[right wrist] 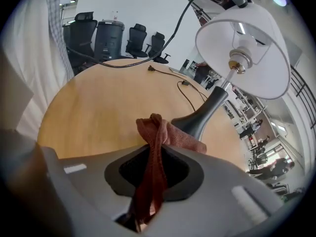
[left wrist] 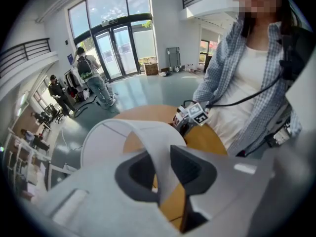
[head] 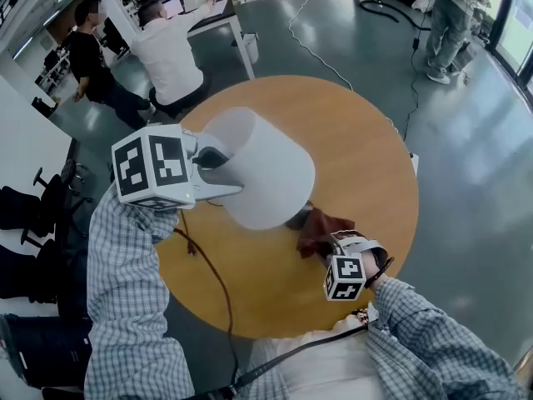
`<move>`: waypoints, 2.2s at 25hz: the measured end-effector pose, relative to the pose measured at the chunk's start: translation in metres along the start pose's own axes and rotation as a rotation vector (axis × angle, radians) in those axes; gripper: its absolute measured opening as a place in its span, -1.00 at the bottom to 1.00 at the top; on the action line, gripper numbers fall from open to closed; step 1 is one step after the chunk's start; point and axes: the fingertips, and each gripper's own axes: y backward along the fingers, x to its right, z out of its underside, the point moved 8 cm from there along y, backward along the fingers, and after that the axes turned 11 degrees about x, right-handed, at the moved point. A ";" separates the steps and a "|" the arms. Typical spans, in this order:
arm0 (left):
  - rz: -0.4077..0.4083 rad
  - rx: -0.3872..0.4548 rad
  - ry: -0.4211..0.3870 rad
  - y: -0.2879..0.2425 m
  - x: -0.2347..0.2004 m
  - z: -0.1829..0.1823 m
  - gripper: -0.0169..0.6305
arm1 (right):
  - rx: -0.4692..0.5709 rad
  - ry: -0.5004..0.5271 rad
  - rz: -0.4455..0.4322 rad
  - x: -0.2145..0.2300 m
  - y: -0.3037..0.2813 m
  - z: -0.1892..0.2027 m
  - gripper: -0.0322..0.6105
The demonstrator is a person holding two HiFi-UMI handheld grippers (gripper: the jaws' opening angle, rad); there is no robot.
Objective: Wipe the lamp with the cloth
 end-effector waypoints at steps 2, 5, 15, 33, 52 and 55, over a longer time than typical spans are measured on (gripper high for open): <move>-0.001 -0.036 -0.054 -0.007 0.002 -0.010 -0.69 | -0.026 0.004 -0.023 -0.012 0.008 0.009 -0.72; 0.025 -0.100 -0.126 -0.020 0.011 -0.030 -0.69 | -0.058 -0.009 -0.066 -0.032 0.018 0.020 -0.72; 0.104 -0.255 -0.314 -0.060 0.046 -0.068 -0.68 | -0.076 -0.129 -0.148 -0.066 0.020 0.031 -0.71; 0.036 -0.269 -0.398 -0.068 0.068 -0.067 -0.54 | -0.093 -0.151 -0.161 -0.062 0.017 0.029 -0.71; -0.450 0.415 -0.304 0.028 0.071 -0.059 0.02 | -0.102 -0.186 -0.151 -0.061 0.017 0.031 -0.70; -0.594 0.514 -0.165 0.054 0.085 -0.028 0.02 | -0.091 -0.202 -0.156 -0.064 0.017 0.033 -0.67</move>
